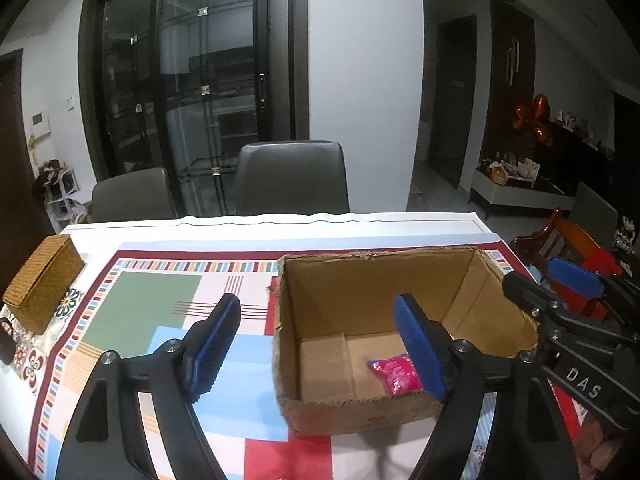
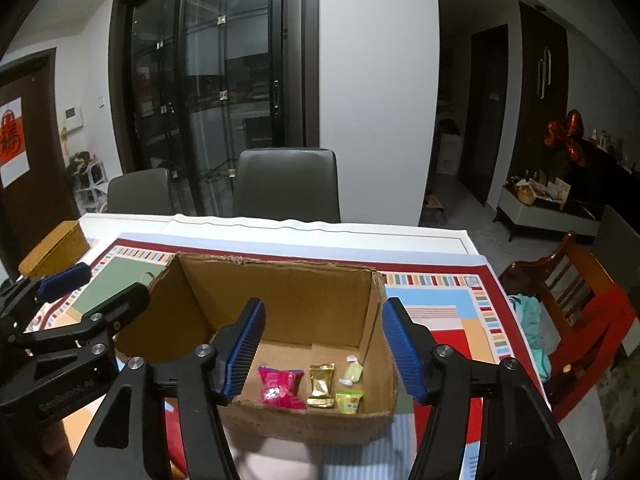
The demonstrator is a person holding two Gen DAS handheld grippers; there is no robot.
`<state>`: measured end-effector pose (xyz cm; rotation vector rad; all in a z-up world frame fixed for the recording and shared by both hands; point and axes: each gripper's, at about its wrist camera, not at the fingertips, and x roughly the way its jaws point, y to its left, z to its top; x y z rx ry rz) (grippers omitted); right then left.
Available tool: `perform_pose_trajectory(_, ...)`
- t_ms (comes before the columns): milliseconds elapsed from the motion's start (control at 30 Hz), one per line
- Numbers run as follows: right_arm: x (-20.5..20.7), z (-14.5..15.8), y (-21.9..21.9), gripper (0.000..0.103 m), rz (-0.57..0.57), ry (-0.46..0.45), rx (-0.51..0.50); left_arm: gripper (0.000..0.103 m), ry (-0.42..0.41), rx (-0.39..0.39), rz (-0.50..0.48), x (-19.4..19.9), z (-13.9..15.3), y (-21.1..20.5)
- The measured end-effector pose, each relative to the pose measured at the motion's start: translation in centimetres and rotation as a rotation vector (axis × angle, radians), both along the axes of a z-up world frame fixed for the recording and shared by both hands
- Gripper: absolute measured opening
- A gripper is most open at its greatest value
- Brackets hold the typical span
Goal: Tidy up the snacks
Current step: 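Open both tools to drop the pink bag and gold candy into the box, then withdraw both open tools from the box back over the remaining snacks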
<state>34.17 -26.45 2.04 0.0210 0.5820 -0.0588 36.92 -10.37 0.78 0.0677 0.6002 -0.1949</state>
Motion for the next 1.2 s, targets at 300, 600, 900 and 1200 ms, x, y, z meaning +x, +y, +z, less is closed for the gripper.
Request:
perform_pose_trajectory(300, -2.1, 0.9, 0.1, 0.062, -0.010, -0.024, 0.004, 0.079, -0.018, 0.011, 0.006, -2.1, 1.0, 0.2)
perform_pose_trajectory(600, -4.3, 1.8, 0.4, 0.062, -0.019, -0.048, 0.002, 0.079, -0.041, 0.007, 0.012, -4.4, 1.7, 0.8)
perform_pose_trajectory(900, -6.1, 2.4, 1.0, 0.062, -0.019, -0.063, -0.006, 0.079, -0.053, 0.000, 0.018, -6.4, 2.3, 2.0)
perform_pose_trajectory(1200, -7.9, 2.7, 1.6, 0.062, -0.013, -0.078, -0.002, 0.079, -0.071, 0.003, 0.025, -8.4, 2.8, 2.8)
